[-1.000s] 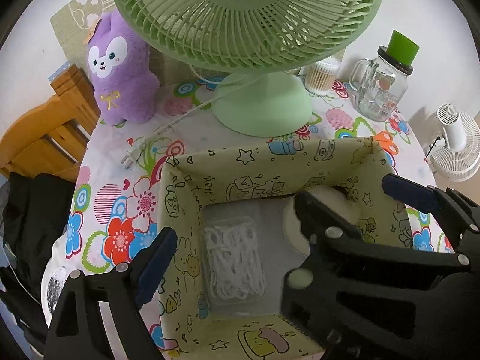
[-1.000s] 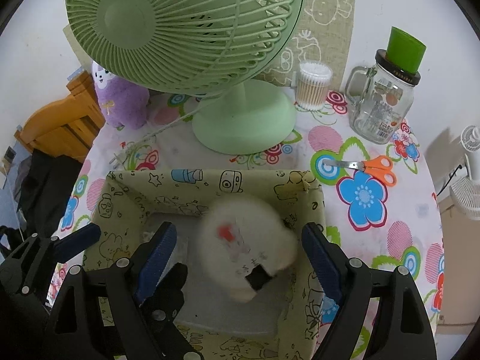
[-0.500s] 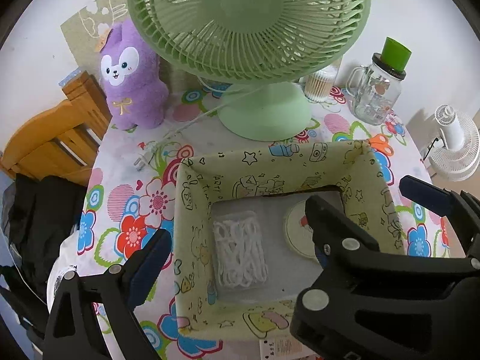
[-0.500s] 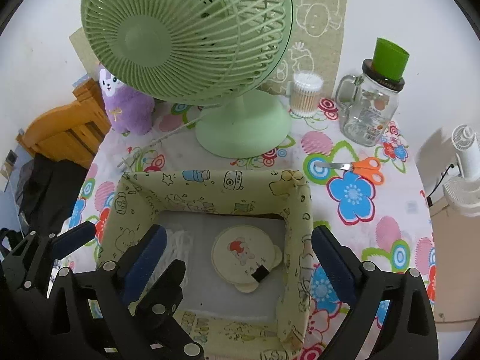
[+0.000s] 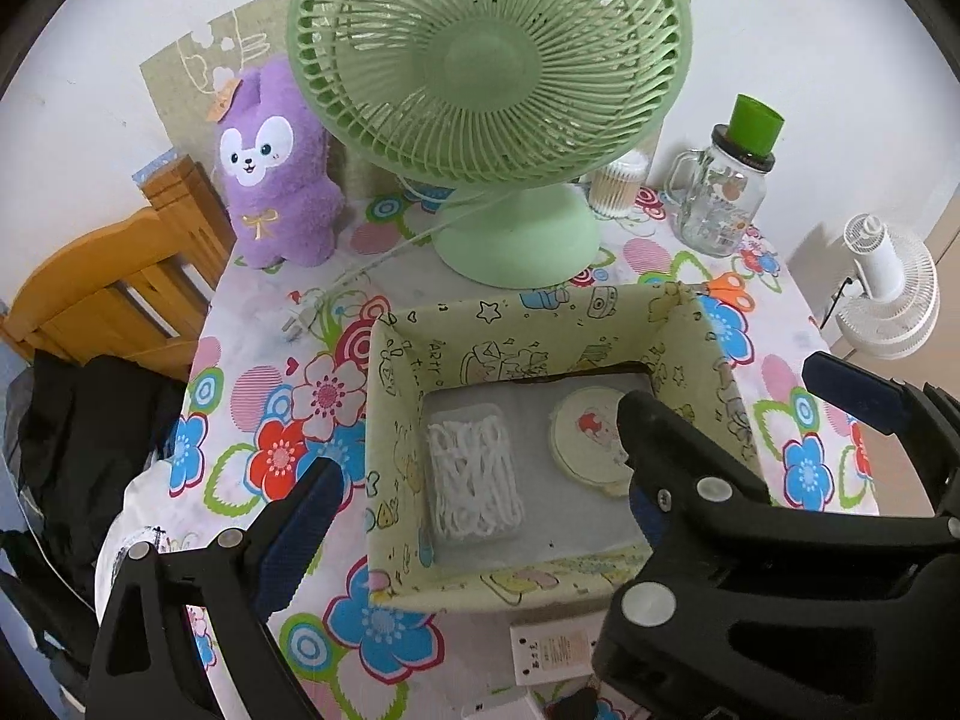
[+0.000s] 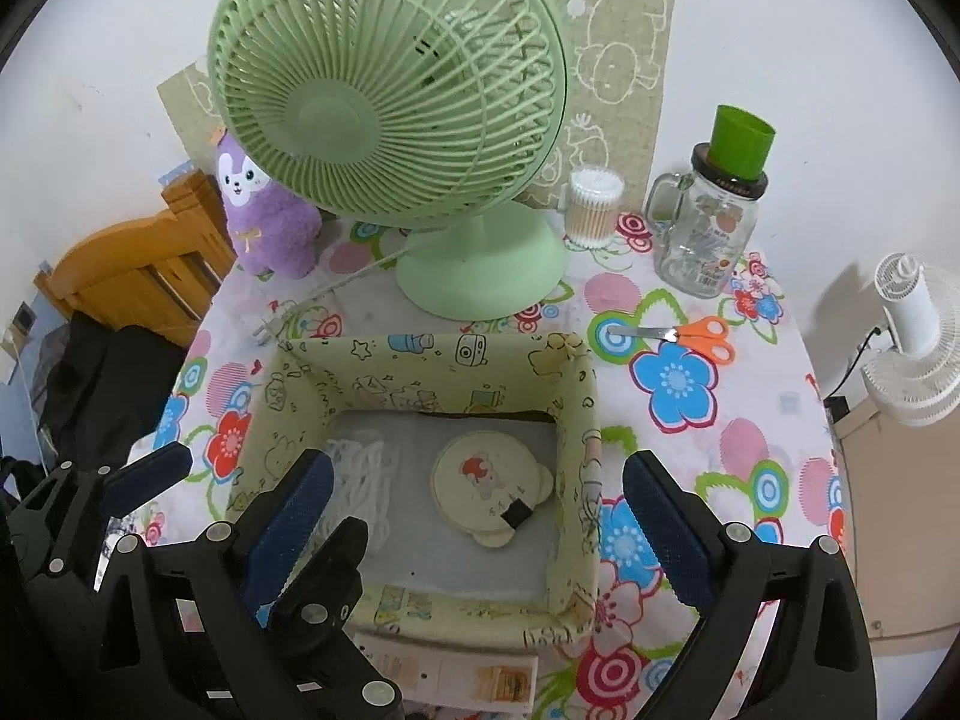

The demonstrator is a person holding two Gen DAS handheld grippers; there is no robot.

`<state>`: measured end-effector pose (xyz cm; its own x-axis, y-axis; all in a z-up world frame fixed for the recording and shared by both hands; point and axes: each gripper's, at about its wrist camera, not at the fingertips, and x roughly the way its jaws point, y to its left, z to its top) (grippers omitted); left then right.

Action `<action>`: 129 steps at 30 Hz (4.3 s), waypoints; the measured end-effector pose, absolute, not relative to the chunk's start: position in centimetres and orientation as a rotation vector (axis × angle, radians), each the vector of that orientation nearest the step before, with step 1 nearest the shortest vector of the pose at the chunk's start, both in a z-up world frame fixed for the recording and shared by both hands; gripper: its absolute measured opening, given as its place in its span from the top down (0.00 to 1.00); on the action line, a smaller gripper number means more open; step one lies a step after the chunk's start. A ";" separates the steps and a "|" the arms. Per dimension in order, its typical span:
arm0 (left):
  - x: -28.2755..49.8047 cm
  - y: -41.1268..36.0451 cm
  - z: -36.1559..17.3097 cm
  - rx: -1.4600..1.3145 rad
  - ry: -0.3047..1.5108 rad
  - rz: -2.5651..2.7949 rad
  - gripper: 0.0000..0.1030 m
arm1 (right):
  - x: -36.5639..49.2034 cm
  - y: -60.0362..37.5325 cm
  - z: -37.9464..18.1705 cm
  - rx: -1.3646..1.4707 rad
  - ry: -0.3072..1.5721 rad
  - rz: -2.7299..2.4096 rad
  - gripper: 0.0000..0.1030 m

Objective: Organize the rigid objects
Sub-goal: 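Lift both tools out of the basket back toward the loose items, then grasp the white charger with the left tool while the right approaches the white square block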

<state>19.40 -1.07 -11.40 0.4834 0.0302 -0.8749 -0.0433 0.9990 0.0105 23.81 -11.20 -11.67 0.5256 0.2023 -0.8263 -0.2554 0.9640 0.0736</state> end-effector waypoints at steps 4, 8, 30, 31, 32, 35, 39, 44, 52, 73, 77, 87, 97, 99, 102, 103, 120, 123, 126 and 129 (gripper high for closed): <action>18.4 -1.1 -10.7 -0.021 1.060 0.032 0.05 | 22.7 -11.4 -10.9 -0.059 0.974 0.265 0.04; 17.4 -1.0 -10.2 -0.020 1.055 0.028 0.05 | 21.6 -11.5 -10.1 -0.059 0.964 0.258 0.04; 12.3 -0.2 -7.4 -0.026 1.018 -0.039 0.05 | 15.1 -11.7 -6.6 -0.027 0.906 0.204 0.04; 12.0 -0.2 -7.3 -0.022 1.014 -0.041 0.05 | 14.8 -11.7 -6.5 -0.029 0.902 0.202 0.04; 11.8 -0.2 -7.2 -0.019 1.011 -0.045 0.05 | 14.5 -11.7 -6.5 -0.032 0.899 0.198 0.04; 11.0 -0.1 -7.2 -0.011 1.006 -0.053 0.05 | 13.5 -11.7 -6.3 -0.039 0.889 0.189 0.04; 10.2 0.2 -7.3 -0.023 1.013 -0.066 0.05 | 12.4 -12.1 -6.2 -0.042 0.879 0.185 0.04; 9.1 0.4 -7.8 -0.034 1.017 -0.084 0.05 | 11.3 -12.5 -6.5 -0.042 0.886 0.175 0.04; 7.7 -0.1 -8.6 -0.014 1.019 -0.117 0.05 | 9.1 -13.5 -7.2 -0.028 0.880 0.174 0.04; 5.6 -1.6 -15.0 -0.008 1.100 -0.106 0.05 | 6.0 -16.9 -13.4 0.015 0.952 0.146 0.05; 5.3 -1.7 -16.1 -0.008 1.120 -0.103 0.05 | 5.8 -17.3 -14.5 0.004 0.961 0.140 0.05; 5.3 -1.9 -18.8 -0.017 1.172 -0.081 0.05 | 6.0 -17.9 -17.2 -0.005 0.989 0.133 0.06; 6.0 -1.7 -21.7 -0.038 1.225 -0.028 0.05 | 6.8 -18.2 -19.9 0.030 1.017 0.149 0.07; 6.1 -1.8 -22.1 -0.036 1.233 -0.021 0.06 | 7.0 -18.2 -20.4 0.033 1.023 0.153 0.07; 6.2 -1.9 -22.8 -0.034 1.240 -0.011 0.06 | 7.3 -18.2 -21.2 0.035 1.031 0.157 0.07; 6.3 -1.9 -23.0 -0.032 1.245 -0.008 0.06 | 7.4 -18.3 -21.4 0.035 1.034 0.156 0.07; 7.2 -2.3 -24.0 -0.049 1.260 -0.055 0.29 | 8.8 -17.9 -23.1 0.049 1.069 0.168 0.07; 7.1 -2.3 -23.9 -0.053 1.264 -0.078 0.35 | 9.0 -17.5 -23.2 0.040 1.071 0.174 0.07; 7.2 -2.2 -23.7 -0.050 1.265 -0.096 0.41 | 9.2 -17.2 -23.4 0.038 1.078 0.180 0.07; 7.1 -1.9 -23.5 -0.040 1.267 -0.114 0.45 | 9.3 -16.7 -23.6 0.030 1.085 0.183 0.07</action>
